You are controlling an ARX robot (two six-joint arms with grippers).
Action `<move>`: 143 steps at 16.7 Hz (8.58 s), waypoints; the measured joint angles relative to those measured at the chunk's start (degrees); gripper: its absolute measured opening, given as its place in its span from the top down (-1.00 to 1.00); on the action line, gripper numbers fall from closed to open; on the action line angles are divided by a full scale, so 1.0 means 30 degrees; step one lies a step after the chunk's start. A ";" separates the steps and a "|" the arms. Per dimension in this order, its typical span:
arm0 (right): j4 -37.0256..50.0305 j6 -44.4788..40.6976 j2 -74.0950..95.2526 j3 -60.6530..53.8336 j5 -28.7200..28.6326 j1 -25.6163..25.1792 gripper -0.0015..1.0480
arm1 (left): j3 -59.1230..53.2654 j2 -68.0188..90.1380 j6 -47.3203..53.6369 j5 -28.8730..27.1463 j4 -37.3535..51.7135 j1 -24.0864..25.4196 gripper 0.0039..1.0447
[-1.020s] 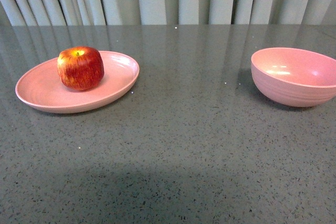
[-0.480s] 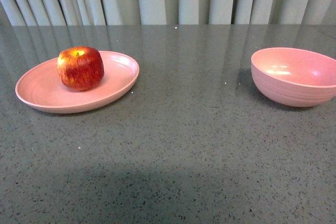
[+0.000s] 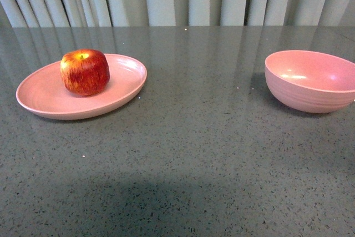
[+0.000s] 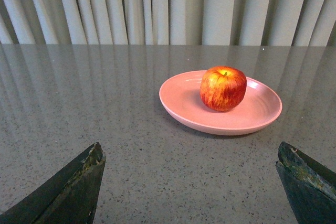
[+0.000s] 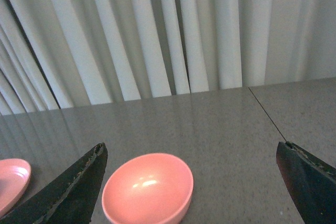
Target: Move apple from plate to bowl
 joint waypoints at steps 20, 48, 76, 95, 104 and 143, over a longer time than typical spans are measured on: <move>-1.0426 -0.1931 1.9999 1.5533 0.1443 0.1610 -0.87 | 0.0000 0.0000 0.0000 0.0000 0.0000 0.0000 -0.88; -1.2058 0.0605 1.9584 1.7522 0.0925 0.7358 0.94 | 0.0000 0.0000 0.0000 0.0000 0.0000 0.0000 -0.88; -1.3172 0.1807 2.3627 2.0560 0.2295 0.8852 0.63 | 0.0000 0.0000 0.0000 0.0000 0.0000 0.0000 -0.88; -0.3162 -0.1566 -0.0124 0.1129 0.3840 0.4728 -0.63 | 0.0000 0.0000 0.0000 0.0000 -0.0007 0.0000 -0.88; -0.3985 -0.2856 -0.6710 -0.4685 0.2164 0.0991 0.97 | 0.0000 0.0000 0.0000 -0.0007 0.0000 0.0000 -0.88; -0.9435 -0.2878 -1.4069 -0.6404 0.2157 0.0991 -0.87 | 0.1770 0.2339 -0.0947 -0.2805 -0.4728 -0.1202 -0.88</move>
